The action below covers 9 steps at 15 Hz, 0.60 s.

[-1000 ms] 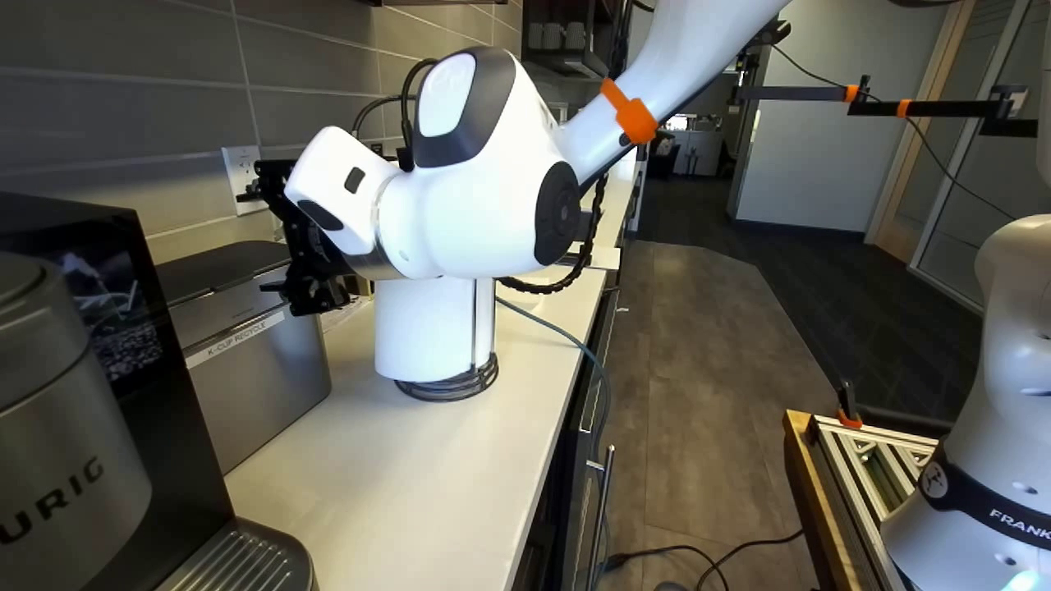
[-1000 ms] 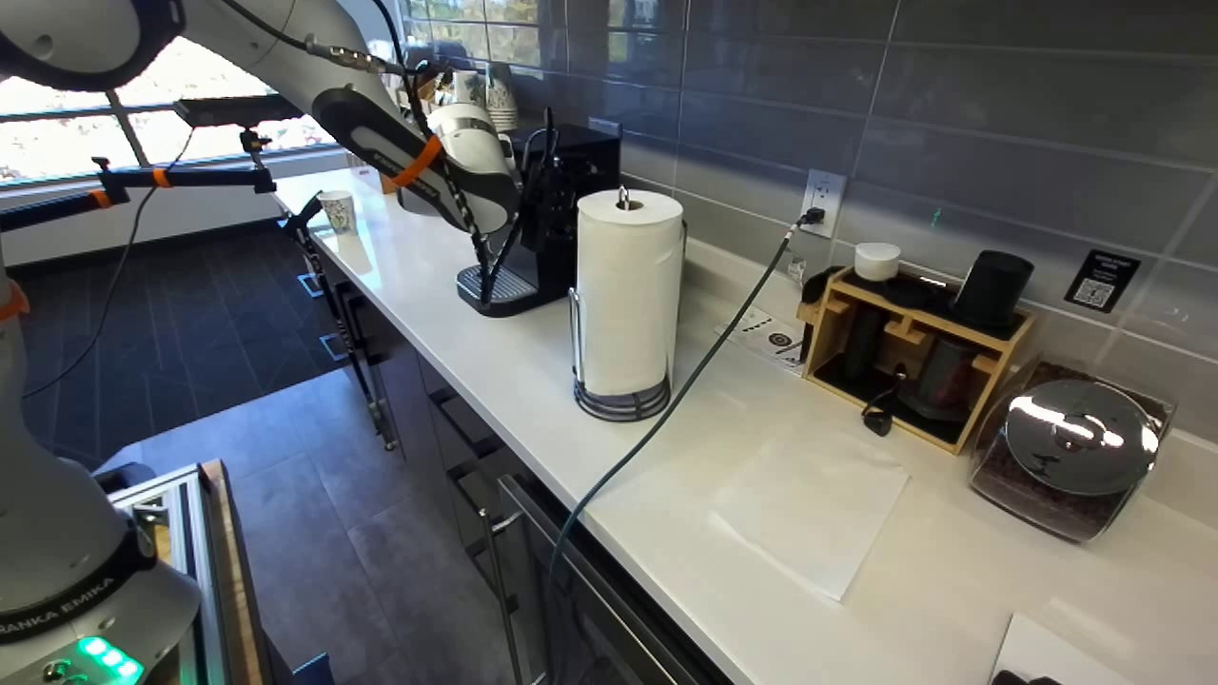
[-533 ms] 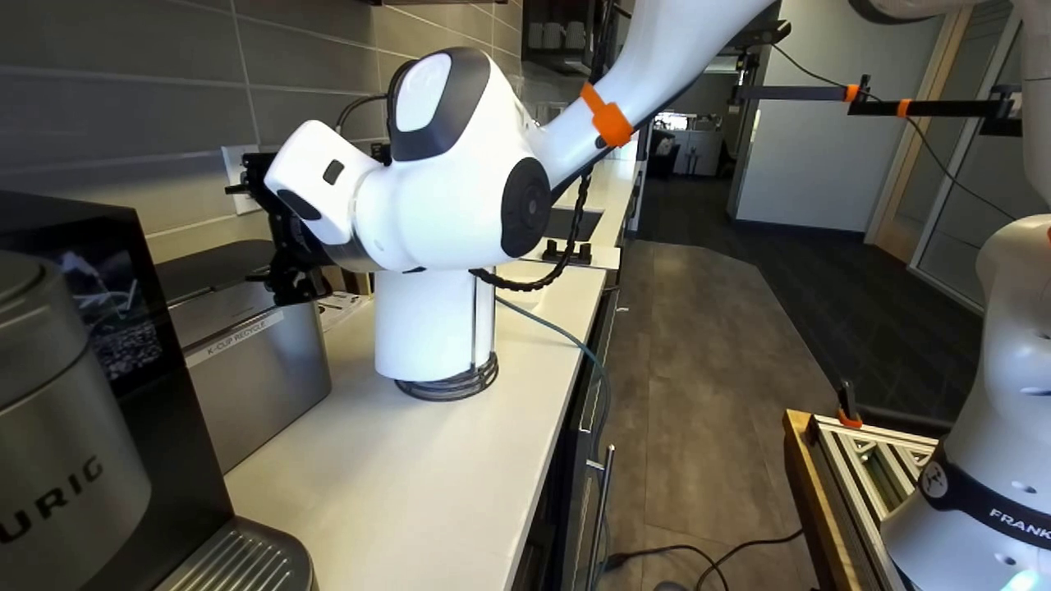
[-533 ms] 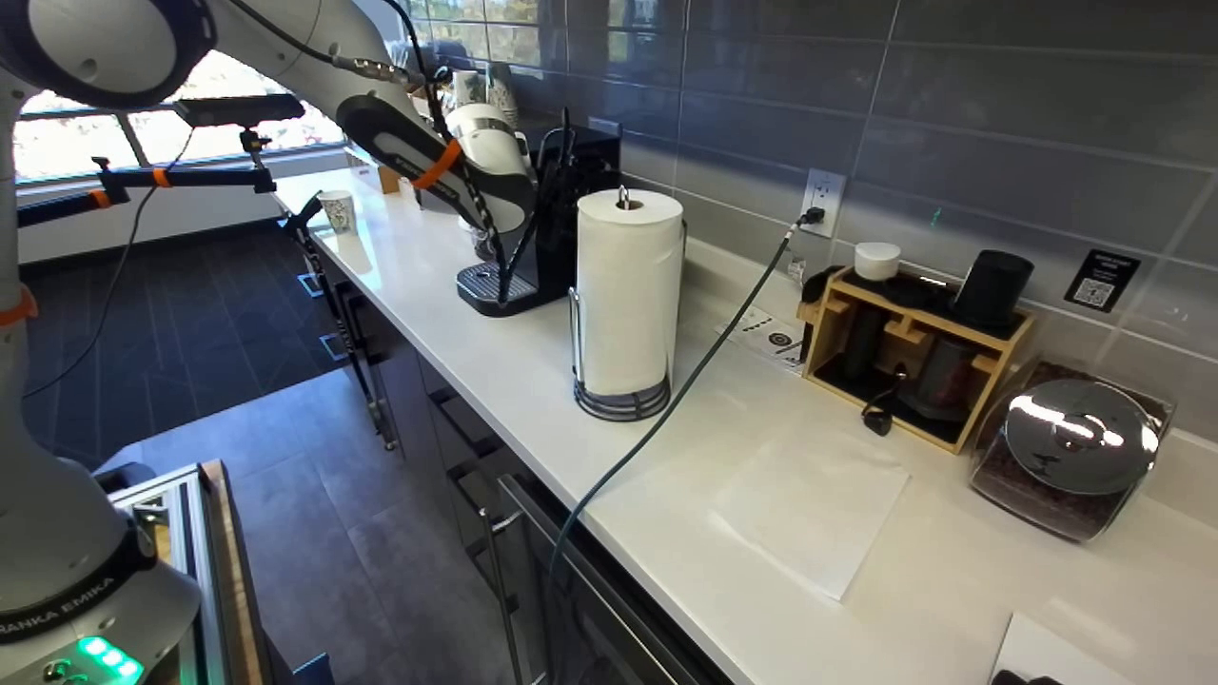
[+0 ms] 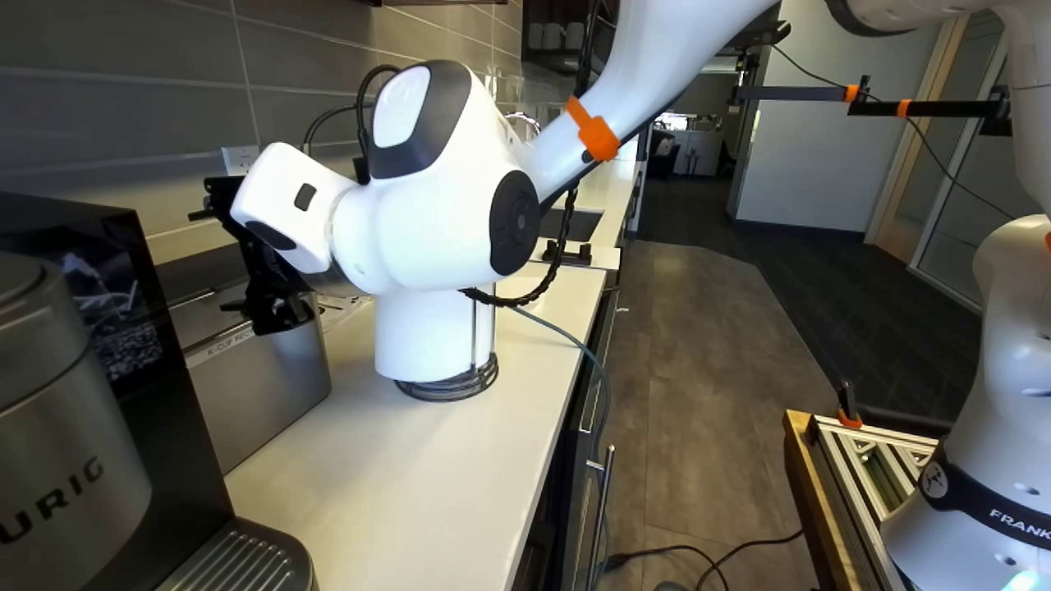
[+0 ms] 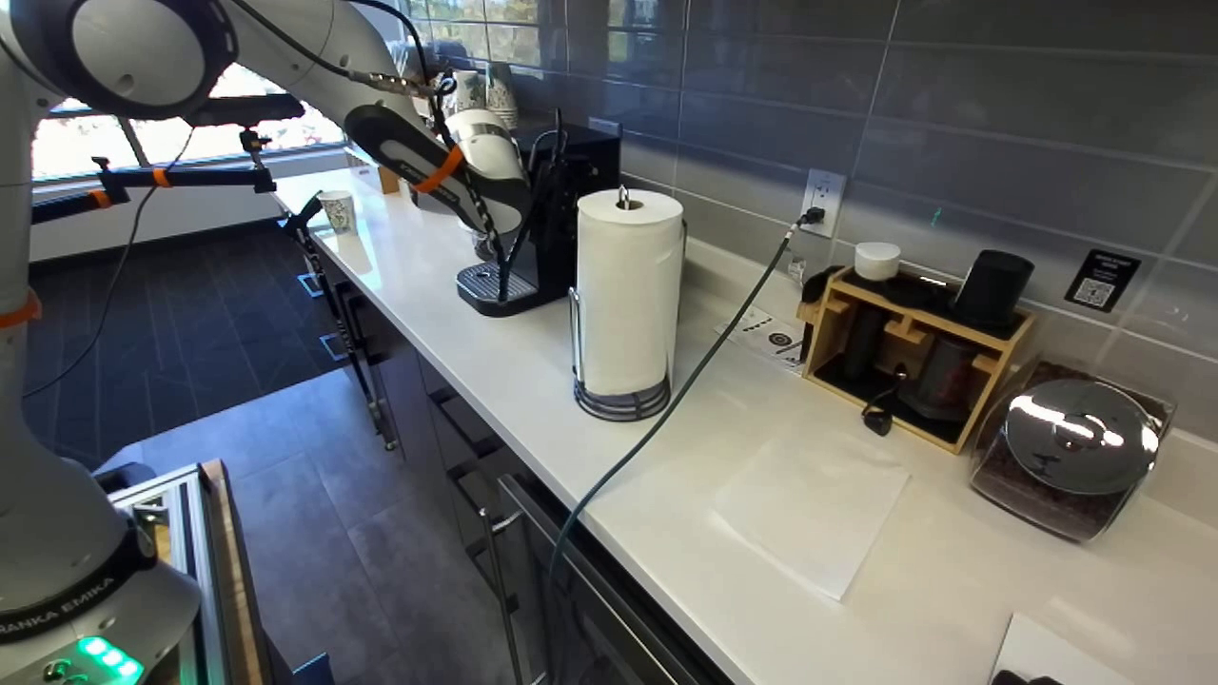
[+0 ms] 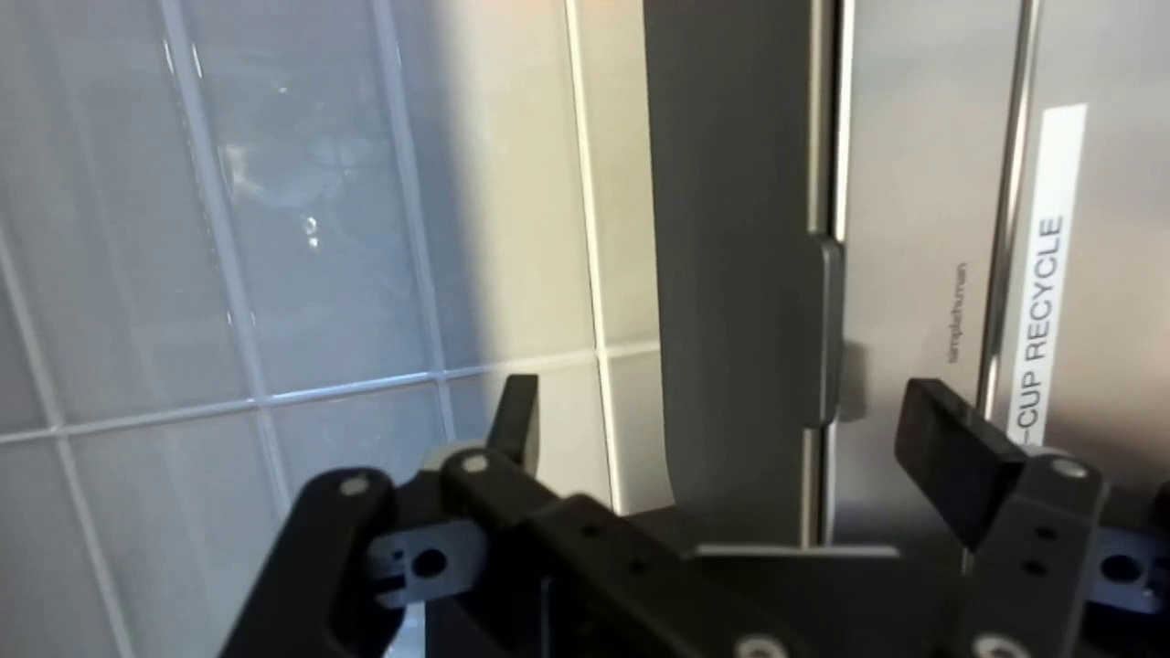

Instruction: Open the silver object

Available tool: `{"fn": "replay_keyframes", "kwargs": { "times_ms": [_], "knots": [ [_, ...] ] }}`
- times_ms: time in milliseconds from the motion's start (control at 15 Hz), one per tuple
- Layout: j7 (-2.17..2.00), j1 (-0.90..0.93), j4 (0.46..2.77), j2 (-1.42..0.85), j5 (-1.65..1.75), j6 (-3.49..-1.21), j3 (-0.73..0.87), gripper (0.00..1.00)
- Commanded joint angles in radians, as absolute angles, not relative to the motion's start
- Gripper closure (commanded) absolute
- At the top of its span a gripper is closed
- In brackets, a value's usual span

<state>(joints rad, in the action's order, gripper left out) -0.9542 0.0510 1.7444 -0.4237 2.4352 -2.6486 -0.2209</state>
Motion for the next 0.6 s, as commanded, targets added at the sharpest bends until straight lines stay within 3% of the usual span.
{"fn": "replay_keyframes", "kwargs": {
  "times_ms": [0, 533],
  "knots": [
    [-0.819, 0.07, 1.702, -0.448, 2.374, -2.631, -0.215, 0.0],
    [-0.651, 0.071, 1.703, -0.436, 2.276, -2.616, -0.198, 0.0]
  ]
}}
